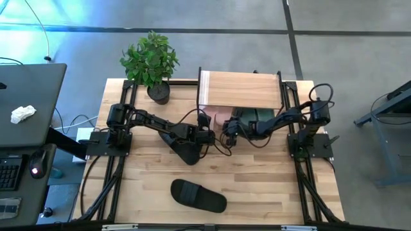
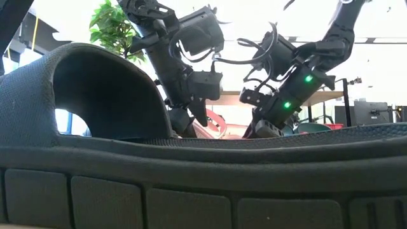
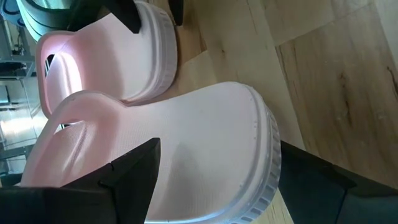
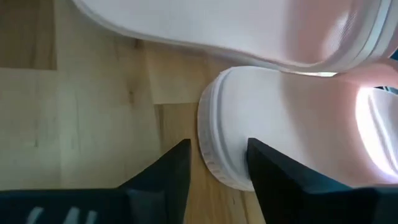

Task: Pick and place slides into the shelf
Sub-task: Adjust the pink slides under the shelf

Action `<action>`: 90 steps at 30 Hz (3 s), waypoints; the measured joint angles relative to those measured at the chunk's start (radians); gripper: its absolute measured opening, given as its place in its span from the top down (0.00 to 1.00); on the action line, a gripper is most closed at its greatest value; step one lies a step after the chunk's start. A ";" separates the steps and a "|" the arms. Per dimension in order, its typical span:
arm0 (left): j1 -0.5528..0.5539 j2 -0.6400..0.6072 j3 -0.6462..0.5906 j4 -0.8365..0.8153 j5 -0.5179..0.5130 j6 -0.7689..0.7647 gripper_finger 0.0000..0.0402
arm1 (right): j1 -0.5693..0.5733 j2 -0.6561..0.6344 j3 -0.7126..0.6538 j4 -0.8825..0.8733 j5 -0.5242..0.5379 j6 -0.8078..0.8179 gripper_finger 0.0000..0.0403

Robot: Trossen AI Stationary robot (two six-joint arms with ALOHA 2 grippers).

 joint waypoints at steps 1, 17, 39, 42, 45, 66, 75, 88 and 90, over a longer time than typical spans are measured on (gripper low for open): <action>0.000 0.000 0.000 0.000 0.000 0.000 0.29 | 0.000 0.008 0.000 0.009 0.008 0.002 0.66; 0.007 0.000 0.000 0.001 -0.012 0.017 0.29 | 0.085 0.011 0.002 -0.067 0.171 0.061 0.98; 0.044 0.000 0.000 0.099 -0.064 -0.001 0.29 | 0.138 -0.079 -0.004 -0.320 0.196 0.170 1.00; 0.052 0.000 0.001 0.119 -0.037 0.009 0.29 | 0.138 -0.085 -0.003 -0.327 0.171 0.184 1.00; 0.071 0.000 0.001 0.122 0.010 0.028 0.29 | 0.137 -0.086 -0.003 -0.327 0.156 0.189 1.00; 0.032 -0.014 0.002 0.069 0.122 0.126 0.29 | 0.116 -0.087 0.000 -0.327 0.118 0.193 1.00; -0.012 -0.031 0.089 -0.134 0.135 0.094 0.29 | 0.103 -0.088 0.001 -0.330 0.097 0.195 1.00; -0.082 -0.029 0.241 -0.425 0.279 0.009 0.29 | 0.097 -0.087 0.000 -0.335 0.087 0.194 1.00; -0.086 -0.029 0.231 -0.397 0.278 -0.023 0.29 | 0.097 -0.087 0.000 -0.335 0.087 0.193 1.00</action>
